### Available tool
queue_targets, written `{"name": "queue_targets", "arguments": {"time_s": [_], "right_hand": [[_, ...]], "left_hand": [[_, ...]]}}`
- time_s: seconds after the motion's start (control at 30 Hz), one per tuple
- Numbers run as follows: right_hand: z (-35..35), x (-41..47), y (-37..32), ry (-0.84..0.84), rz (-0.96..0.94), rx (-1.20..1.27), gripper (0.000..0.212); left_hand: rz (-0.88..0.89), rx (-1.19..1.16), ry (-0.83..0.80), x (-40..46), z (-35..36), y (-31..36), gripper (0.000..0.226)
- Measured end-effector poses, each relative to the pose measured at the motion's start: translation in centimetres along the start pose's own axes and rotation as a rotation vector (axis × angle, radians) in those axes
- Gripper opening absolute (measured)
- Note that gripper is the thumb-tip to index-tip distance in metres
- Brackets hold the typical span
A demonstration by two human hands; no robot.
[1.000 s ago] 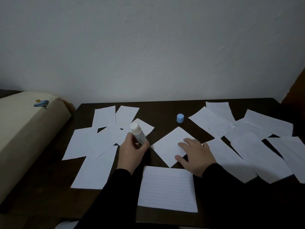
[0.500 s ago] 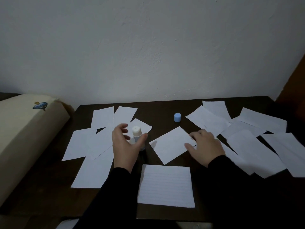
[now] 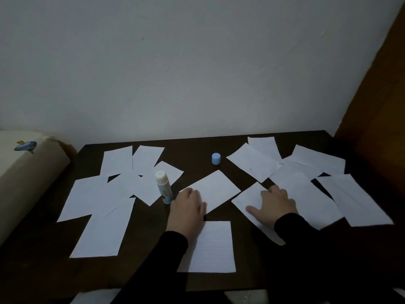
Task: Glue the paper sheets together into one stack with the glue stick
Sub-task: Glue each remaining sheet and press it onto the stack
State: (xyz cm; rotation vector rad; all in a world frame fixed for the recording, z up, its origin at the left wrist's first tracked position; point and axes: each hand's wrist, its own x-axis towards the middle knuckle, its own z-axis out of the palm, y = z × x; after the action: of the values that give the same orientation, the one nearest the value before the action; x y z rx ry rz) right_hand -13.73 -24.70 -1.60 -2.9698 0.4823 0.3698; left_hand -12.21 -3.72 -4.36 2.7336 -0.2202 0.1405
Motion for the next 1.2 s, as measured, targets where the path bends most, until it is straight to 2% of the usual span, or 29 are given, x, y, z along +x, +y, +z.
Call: {"name": "queue_targets", "arguments": {"time_s": [0.1, 0.2, 0.43, 0.53, 0.7, 0.87, 0.97, 1.07, 1.2], "right_hand": [[0.1, 0.3, 0.2, -0.025, -0.021, -0.001, 0.078], [-0.1, 0.7, 0.3, -0.042, -0.022, 0.001, 0.083], [-1.0, 1.6, 0.6, -0.037, -0.078, 0.046, 0.09], [-1.5, 1.4, 0.4, -0.018, -0.112, 0.086, 0.077], [-2.1, 1.3, 0.7, 0.087, -0.169, 0.205, 0.036], [-3.1, 0.6, 0.0, 0.112, -0.238, 0.402, 0.028], [-3.9, 0.0, -1.0, 0.128, -0.318, 0.393, 0.021], [-4.7, -0.8, -2.0, 0.16, -0.413, 0.359, 0.021], [-5.2, -1.5, -3.0, 0.174, -0.537, 0.343, 0.016]], "left_hand": [[0.007, 0.042, -0.062, 0.3, -0.1, -0.2, 0.026], [-0.007, 0.032, -0.147, 0.8, -0.2, -0.7, 0.035], [0.017, -0.041, -0.212, 1.4, -0.6, -1.1, 0.033], [0.025, -0.047, -0.216, 1.7, -0.3, -1.5, 0.035], [0.012, -0.071, -0.252, 2.1, 0.1, -1.9, 0.041], [0.044, -0.126, -0.22, 1.9, -0.1, -1.9, 0.039], [0.034, -0.215, -0.144, 1.5, -0.6, -1.4, 0.046], [0.077, -0.294, -0.053, 1.3, -1.3, -0.8, 0.044], [0.156, -0.412, -0.074, 0.7, -2.6, 0.3, 0.038]]}}
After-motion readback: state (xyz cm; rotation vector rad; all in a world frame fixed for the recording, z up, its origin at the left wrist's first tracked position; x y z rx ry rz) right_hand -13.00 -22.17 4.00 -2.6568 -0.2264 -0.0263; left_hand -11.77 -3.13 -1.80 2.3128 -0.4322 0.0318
